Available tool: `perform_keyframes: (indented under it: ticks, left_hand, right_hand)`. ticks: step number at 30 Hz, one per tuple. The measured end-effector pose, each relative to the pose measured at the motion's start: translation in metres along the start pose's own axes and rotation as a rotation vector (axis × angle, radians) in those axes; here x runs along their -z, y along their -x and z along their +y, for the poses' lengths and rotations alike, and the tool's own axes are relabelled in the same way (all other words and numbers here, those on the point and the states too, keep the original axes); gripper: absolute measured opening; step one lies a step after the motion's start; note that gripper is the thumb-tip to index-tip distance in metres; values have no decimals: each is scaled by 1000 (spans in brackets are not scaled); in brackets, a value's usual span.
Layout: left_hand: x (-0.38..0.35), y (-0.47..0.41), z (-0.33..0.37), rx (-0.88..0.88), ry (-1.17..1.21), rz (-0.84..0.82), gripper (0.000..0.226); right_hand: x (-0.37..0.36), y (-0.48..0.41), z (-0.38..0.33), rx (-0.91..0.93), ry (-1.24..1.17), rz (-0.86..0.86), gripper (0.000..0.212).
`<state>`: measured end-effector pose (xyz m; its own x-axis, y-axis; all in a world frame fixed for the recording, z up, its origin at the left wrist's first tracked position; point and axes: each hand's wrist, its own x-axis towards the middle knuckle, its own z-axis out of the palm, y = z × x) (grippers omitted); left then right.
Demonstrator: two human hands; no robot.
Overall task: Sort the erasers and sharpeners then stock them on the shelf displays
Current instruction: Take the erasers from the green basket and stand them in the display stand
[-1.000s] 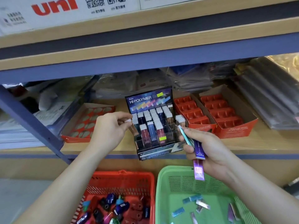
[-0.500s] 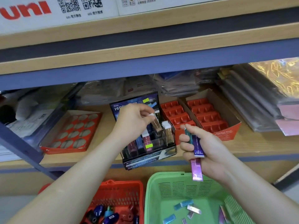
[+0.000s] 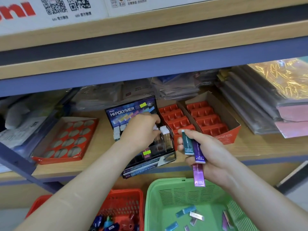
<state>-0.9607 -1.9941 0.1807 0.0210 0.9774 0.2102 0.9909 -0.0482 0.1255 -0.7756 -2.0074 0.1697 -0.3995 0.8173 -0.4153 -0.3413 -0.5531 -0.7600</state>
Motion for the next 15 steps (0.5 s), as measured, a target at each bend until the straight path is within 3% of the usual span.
perform_keyframes:
  ticks: [3,6,11,15]
  left_hand:
    - [17,25,26,144,402,121,4]
    - [12,64,60,275,951,-76,22]
    - [-10,92,82,447,1337,-153,29]
    - [-8,102,74,452,1375,-155,37]
  right_hand:
    - [-3,-1,2,40,-63,27,19]
    - [-5,-4,2,99,-162,72,17]
    - [-3,-5,8,137,-213,66,20]
    - [5,-2,-9,140,-289,66,18]
